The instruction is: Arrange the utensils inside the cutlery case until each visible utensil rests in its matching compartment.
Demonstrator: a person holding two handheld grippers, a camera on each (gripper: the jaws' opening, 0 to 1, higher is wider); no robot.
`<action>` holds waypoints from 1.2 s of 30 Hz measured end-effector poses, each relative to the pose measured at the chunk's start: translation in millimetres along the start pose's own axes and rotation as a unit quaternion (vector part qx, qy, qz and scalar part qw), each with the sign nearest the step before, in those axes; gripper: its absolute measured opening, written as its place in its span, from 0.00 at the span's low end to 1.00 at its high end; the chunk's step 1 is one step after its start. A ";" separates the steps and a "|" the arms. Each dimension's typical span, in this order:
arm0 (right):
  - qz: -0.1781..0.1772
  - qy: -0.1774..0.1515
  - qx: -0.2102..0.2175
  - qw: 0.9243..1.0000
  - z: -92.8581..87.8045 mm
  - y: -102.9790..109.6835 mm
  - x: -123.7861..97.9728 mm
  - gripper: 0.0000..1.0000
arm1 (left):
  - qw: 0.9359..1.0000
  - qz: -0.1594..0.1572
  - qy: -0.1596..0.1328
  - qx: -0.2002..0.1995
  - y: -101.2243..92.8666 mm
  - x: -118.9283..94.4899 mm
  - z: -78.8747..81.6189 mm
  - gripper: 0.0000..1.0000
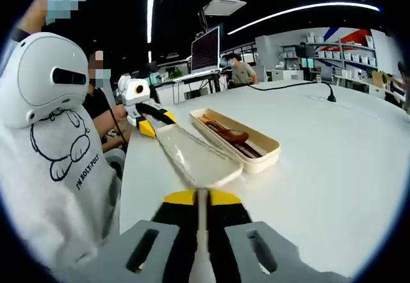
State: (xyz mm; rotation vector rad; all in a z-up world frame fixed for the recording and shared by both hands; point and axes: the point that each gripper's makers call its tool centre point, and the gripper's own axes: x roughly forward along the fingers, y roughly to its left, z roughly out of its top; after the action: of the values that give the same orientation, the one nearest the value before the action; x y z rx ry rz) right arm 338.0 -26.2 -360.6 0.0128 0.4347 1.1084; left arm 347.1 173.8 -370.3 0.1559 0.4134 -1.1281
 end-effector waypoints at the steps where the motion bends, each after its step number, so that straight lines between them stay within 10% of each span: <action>1: 0.009 -0.007 -0.004 1.000 3.2 -0.5 -2.1 0.00 | 1.000 -0.009 0.000 -0.013 -4.7 1.3 -0.7 0.37; 11: 0.005 0.022 -0.048 0.999 -5.0 3.5 -1.3 0.06 | 1.000 0.016 0.009 0.011 7.2 -4.0 -4.6 0.16; 36: -0.022 0.055 -0.142 0.988 3.5 1.1 12.1 0.14 | 0.997 0.052 -0.008 0.056 11.1 -8.4 9.0 0.21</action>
State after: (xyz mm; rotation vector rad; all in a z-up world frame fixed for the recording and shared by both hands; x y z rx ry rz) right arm 342.8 -14.5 -361.2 -0.3090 0.3696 1.1236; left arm 356.2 182.7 -359.7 0.2641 0.3251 -1.0505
